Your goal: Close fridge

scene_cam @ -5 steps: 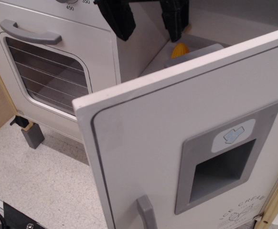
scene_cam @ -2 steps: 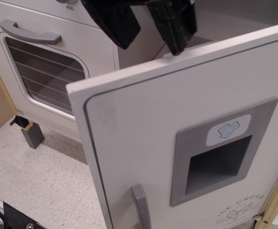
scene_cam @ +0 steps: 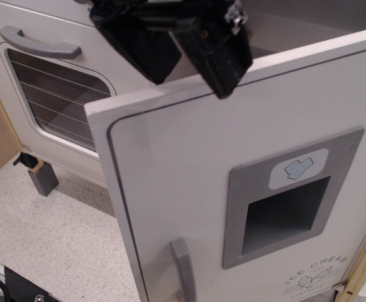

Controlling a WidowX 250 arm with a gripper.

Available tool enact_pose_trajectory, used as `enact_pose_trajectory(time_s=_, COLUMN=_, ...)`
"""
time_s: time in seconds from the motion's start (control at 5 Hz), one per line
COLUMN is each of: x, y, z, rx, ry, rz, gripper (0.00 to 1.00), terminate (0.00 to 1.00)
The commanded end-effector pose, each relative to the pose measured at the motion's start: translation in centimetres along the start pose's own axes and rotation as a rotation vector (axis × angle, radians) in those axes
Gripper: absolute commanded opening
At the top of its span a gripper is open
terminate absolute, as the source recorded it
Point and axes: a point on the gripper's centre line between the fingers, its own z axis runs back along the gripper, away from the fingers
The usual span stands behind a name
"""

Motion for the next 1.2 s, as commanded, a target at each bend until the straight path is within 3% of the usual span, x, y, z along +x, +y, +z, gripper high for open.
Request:
enact_pose_trajectory(time_s=0.0, x=-0.5, y=0.9, z=-0.7, rx=0.091, ry=-0.032, rz=-0.045, gripper=1.00, terminate=0.00)
enact_pose_trajectory(time_s=0.8, x=5.6, y=3.7, z=-0.2, rx=0.173, ry=-0.155, rz=0.078, gripper=1.00, terminate=0.00)
enact_pose_trajectory(time_s=1.0, x=6.2, y=3.4, z=1.2, rx=0.140, ry=-0.152, rz=0.094, gripper=1.00, terminate=0.00)
